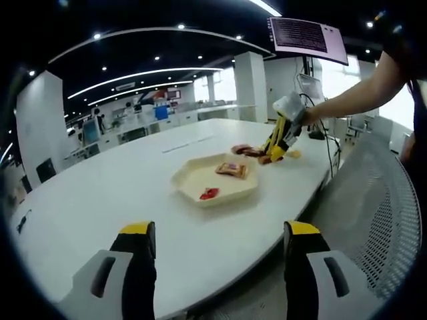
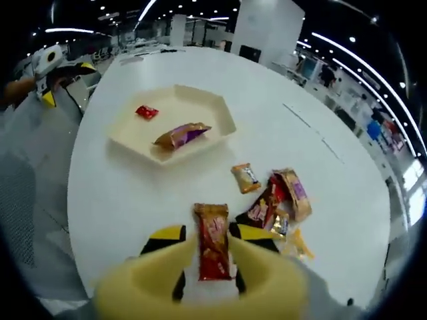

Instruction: Place the target food into the container with the food tongs after gripping and lifting it, then release it inside without dropping or visibly crushing the food.

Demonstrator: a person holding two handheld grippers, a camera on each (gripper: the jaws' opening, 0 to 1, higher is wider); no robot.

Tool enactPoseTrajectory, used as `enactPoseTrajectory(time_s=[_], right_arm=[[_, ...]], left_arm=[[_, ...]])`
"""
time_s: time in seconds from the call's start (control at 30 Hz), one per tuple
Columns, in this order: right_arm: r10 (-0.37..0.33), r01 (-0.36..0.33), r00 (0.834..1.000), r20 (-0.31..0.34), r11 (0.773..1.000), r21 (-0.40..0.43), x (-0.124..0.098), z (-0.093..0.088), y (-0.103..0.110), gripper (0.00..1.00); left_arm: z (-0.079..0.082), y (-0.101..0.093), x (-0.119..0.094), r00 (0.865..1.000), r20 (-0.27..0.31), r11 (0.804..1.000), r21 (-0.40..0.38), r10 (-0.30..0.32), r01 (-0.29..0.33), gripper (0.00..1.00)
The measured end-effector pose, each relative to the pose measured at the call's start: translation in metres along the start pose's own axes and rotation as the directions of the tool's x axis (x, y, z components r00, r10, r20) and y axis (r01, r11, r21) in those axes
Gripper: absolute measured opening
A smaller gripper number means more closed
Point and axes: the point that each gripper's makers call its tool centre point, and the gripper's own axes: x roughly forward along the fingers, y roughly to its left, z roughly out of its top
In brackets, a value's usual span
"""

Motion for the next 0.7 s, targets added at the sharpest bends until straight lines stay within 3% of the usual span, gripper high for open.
enactPoseTrajectory(time_s=[0.07,0.1,0.2,0.23,0.27,0.33,0.7], right_arm=[[-0.028,0.027,0.999,-0.020,0.998,-0.049,0.000,-0.003,-0.002,0.26],[-0.012,0.012,1.000,-0.020,1.000,-0.021,-0.002,-0.003,-0.001,0.26],[0.005,-0.003,1.000,-0.016,0.992,0.126,-0.001,-0.006,-0.004,0.26],[0.006,-0.002,1.000,-0.016,0.980,0.200,-0.001,-0.009,-0.008,0.26],[0.008,-0.006,1.000,-0.006,0.975,0.223,-0.001,-0.009,-0.008,0.26],[0.003,-0.003,1.000,0.001,0.982,0.187,-0.002,-0.009,-0.007,0.26],[0.004,-0.003,1.000,-0.001,0.980,0.200,-0.006,-0.006,0.003,0.23]], left_arm=[[0.000,0.000,0.000,1.000,-0.003,1.000,0.000,-0.002,0.002,0.75],[-0.001,-0.001,0.000,1.000,-0.005,1.000,0.000,-0.003,0.003,0.75],[-0.001,-0.001,0.000,1.000,-0.007,1.000,0.000,-0.011,0.011,0.74],[0.000,-0.002,0.000,1.000,-0.003,1.000,-0.001,-0.015,0.015,0.74],[0.000,-0.002,0.000,1.000,-0.002,1.000,-0.001,-0.016,0.016,0.74],[-0.002,-0.003,0.000,1.000,-0.007,1.000,0.002,-0.017,0.017,0.74],[0.000,0.000,0.000,1.000,0.001,1.000,-0.006,-0.004,0.004,0.77]])
